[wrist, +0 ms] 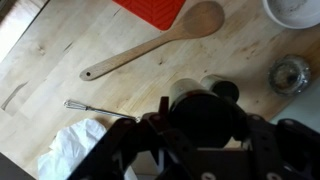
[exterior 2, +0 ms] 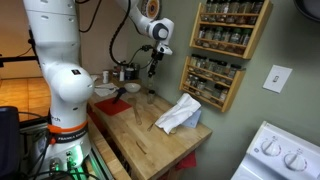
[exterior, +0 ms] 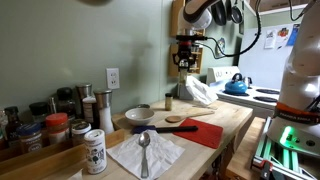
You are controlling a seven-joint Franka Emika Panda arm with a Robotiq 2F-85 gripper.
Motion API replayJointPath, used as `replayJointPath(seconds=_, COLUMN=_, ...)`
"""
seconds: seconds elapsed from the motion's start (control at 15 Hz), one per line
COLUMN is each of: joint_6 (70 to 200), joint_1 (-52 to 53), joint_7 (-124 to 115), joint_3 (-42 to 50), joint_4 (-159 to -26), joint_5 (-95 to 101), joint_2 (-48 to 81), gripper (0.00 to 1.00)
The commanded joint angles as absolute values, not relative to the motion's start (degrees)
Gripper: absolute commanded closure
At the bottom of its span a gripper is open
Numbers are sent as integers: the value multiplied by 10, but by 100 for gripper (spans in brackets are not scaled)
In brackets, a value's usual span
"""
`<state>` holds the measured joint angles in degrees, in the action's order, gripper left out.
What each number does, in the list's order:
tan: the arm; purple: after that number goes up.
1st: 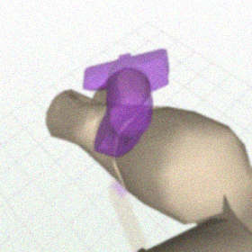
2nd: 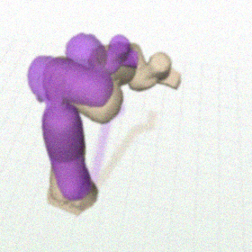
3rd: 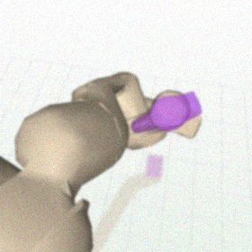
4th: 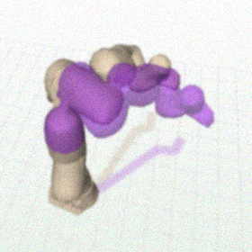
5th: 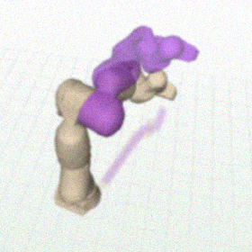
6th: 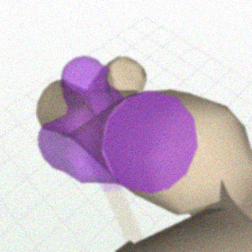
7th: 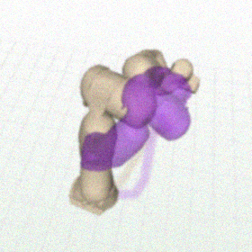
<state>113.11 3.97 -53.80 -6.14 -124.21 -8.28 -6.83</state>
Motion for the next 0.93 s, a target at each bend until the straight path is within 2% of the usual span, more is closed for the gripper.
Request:
replayJointPath(seconds=0.0, joint_6=1100, joint_1=53, joint_7=-555, joint_3=-77, joint_4=-1173, joint_5=-90, joint_2=-18, gripper=70)
replayJointPath(seconds=0.87, joint_6=1133, joint_1=73, joint_7=-581, joint_3=-66, joint_4=-1102, joint_5=-66, joint_2=95, gripper=70)
